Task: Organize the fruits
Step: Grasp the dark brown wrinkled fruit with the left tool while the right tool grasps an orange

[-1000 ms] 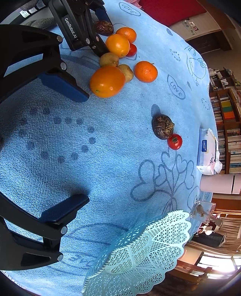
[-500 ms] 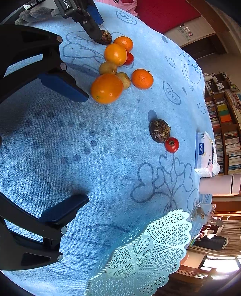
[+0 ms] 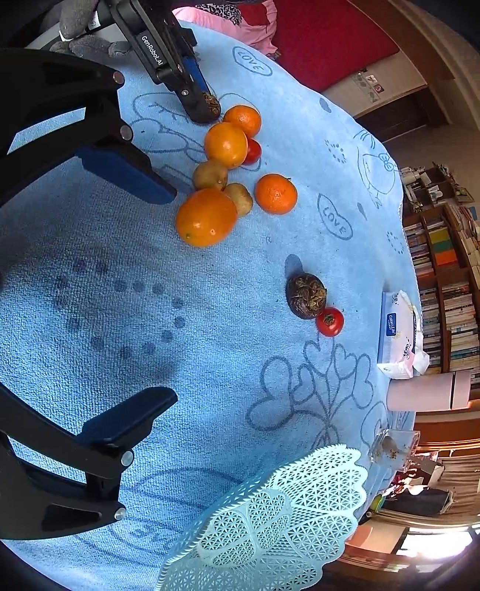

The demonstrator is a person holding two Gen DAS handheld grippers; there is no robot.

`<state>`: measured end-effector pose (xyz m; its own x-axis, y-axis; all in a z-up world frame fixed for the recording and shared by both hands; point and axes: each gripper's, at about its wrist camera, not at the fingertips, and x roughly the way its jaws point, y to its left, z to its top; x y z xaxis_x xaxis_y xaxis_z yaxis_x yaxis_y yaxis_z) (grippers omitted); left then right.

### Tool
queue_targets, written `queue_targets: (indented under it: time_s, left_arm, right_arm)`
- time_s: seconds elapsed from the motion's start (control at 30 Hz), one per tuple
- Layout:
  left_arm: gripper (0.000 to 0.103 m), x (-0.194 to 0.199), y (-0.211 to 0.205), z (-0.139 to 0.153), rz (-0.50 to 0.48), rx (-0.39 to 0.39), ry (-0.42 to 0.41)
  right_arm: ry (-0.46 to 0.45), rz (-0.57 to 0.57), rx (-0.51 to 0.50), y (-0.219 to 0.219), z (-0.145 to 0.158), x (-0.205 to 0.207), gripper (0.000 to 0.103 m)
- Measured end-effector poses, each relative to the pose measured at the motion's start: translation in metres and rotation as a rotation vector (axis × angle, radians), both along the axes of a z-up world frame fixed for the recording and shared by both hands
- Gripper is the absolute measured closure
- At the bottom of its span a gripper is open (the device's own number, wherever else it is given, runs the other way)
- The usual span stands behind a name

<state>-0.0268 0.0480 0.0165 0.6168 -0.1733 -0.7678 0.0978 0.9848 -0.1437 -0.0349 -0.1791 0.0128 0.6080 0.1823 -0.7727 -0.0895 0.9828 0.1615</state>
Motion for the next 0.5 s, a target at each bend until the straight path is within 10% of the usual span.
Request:
queue_targets:
  time_s: [0.5]
  left_arm:
    - [0.062, -0.003, 0.003, -0.004, 0.015, 0.0, -0.059]
  right_arm:
    - [0.023, 0.136, -0.007, 0.042, -0.002, 0.028, 0.048]
